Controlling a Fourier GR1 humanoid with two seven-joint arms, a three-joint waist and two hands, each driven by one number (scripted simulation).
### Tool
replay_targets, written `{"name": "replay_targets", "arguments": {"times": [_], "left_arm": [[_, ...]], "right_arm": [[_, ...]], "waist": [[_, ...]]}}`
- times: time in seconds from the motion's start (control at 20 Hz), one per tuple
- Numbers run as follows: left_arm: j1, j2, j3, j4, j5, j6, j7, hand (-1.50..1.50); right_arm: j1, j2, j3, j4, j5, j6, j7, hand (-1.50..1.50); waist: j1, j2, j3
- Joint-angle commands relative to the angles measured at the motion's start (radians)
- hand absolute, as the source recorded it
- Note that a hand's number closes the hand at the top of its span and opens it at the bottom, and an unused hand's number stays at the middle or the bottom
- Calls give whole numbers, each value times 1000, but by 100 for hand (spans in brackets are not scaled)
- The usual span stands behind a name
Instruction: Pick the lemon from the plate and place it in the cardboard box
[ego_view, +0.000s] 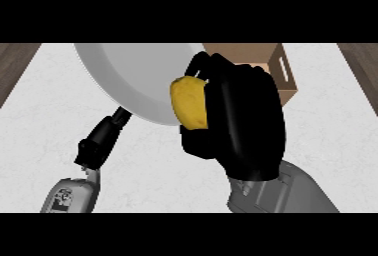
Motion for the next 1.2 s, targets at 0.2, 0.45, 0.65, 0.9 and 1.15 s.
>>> {"name": "replay_targets", "arguments": {"times": [0.2,0.45,0.65,0.9,1.15], "left_arm": [[-66,-12,10,-12,3,-10,76,0],[-42,-9,23,-5,9,-17,37,0],[19,-21,-16,5,-40,2,-20,0],[-61,-26,12,-58,7,-20,106,0],[-18,-48,-22,-34,-22,-8,51,0]], "right_arm": [[-95,-1,-217,189,-63,-74,-155,150],[-159,0,-258,439,-1,-218,-224,150],[-165,-12,-274,582,28,-285,-284,150],[-258,-5,-315,765,40,-322,-334,150],[-317,-40,-392,1014,26,-408,-438,150]], "waist": [[-1,0,0],[4,3,0],[7,4,0],[12,3,0],[20,7,0]]}}
